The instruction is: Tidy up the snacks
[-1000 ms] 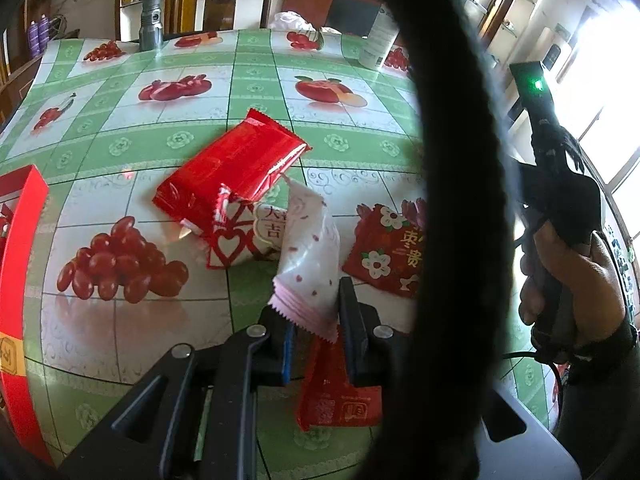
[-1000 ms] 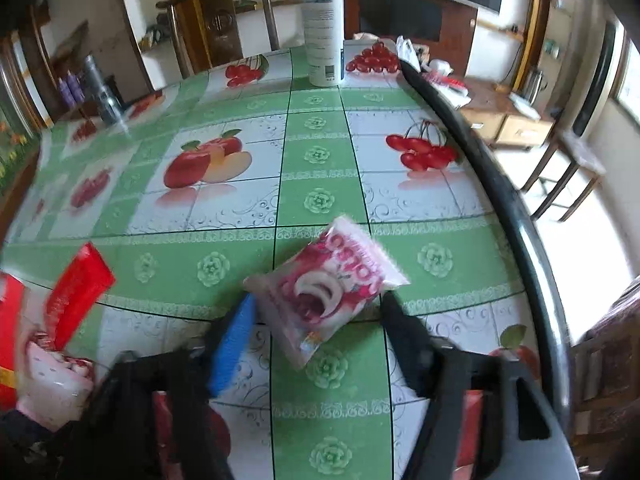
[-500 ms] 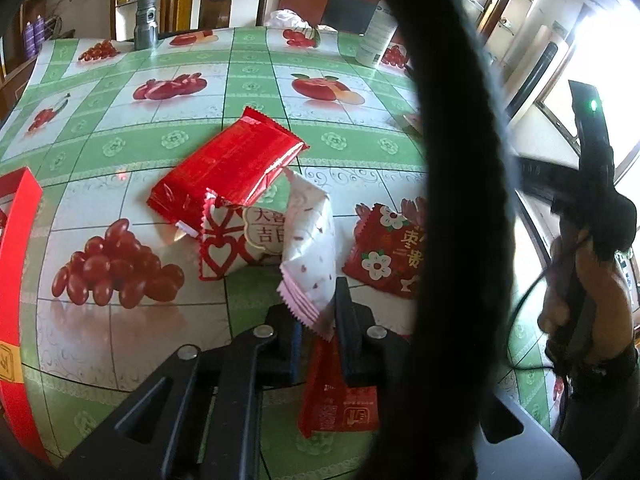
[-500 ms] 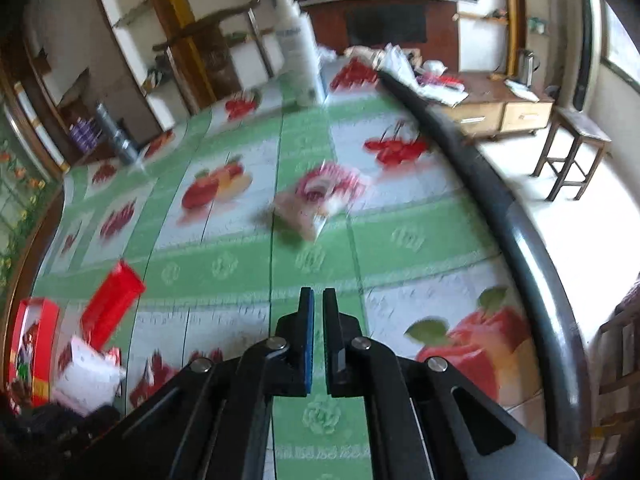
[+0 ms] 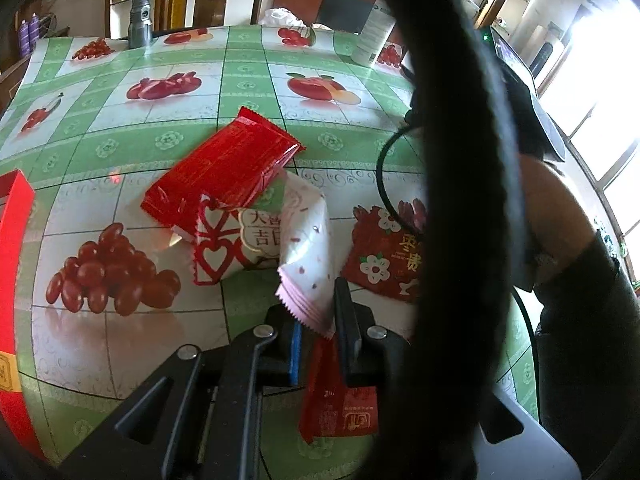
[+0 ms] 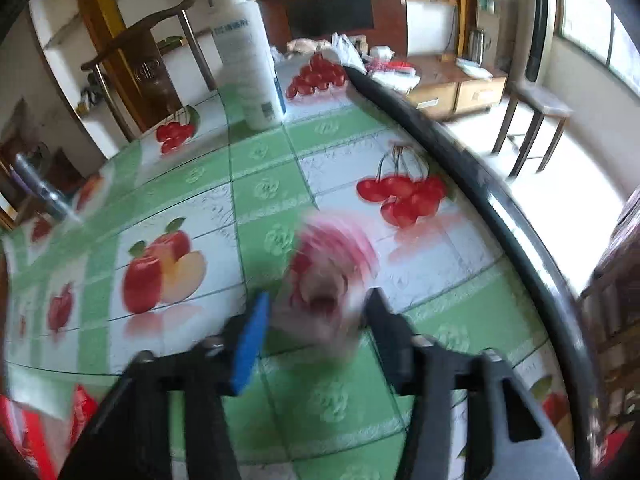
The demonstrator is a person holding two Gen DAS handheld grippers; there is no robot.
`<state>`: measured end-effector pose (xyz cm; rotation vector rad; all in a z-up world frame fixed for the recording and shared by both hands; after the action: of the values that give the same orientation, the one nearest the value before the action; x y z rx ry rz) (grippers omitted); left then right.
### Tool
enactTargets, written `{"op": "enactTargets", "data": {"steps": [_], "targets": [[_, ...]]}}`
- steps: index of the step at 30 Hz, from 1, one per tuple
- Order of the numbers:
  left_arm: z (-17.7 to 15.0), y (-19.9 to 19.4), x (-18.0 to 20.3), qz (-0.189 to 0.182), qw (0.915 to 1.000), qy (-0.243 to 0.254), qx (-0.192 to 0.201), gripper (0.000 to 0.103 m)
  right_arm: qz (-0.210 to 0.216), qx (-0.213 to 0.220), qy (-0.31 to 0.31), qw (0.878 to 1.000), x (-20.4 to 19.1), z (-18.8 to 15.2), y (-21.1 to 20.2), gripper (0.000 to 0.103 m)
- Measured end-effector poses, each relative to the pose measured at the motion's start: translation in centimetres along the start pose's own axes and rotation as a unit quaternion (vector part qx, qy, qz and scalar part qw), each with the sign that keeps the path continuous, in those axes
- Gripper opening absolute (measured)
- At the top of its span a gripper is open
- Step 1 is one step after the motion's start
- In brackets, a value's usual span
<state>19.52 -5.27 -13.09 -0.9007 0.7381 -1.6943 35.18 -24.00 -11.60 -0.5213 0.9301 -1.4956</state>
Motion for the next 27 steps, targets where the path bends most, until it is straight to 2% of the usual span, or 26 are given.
{"op": "enactTargets", "data": {"steps": [1, 5, 9, 15, 18, 27], "targets": [[0.0, 0.0, -0.1, -0.002, 1.0, -0.001, 0.001, 0.013, 0.01, -0.003, -0.003, 1.0, 0.0, -0.3, -0.1, 0.004], [-0.1, 0.0, -0.2, -0.01, 0.9999, -0.003, 0.002, 0.009, 0.032, 0.003, -0.018, 0.999, 0.1, -1.9, -1.6, 0.005], [-0.3, -0.8, -0.3, -0.011, 0.9999, -0.001, 0.011, 0.008, 0.074, 0.023, -0.017, 0.997, 0.2, -3.6, -4.6, 0.005], [-0.5, -4.1, -0.5, -0.014, 0.9989, 0.008, 0.045, 0.007, 0.144, 0.045, -0.021, 0.988, 0.5, -6.9, -10.4, 0.004], [-0.9, -5.6, -1.0, -0.018, 0.9986, -0.003, 0.05, 0.007, 0.167, 0.049, -0.027, 0.984, 0.2, -8.3, -12.2, 0.004], [-2.8, -10.1, -1.4, 0.038, 0.9955, -0.01, 0.086, 0.007, 0.206, 0.044, -0.067, 0.975, -1.9, -13.3, -16.6, 0.004]]}}
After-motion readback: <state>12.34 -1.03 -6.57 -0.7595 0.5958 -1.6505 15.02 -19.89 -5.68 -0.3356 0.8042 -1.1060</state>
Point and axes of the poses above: each gripper's, at about its wrist camera, not at the fingertips, and y roughly the way its jaws point, x to its right, z to its top, the point moved 5 cm from there along y, roughly the way its jaws point, and after that the axes turned 5 degrees about z, right-handed, at the moved point
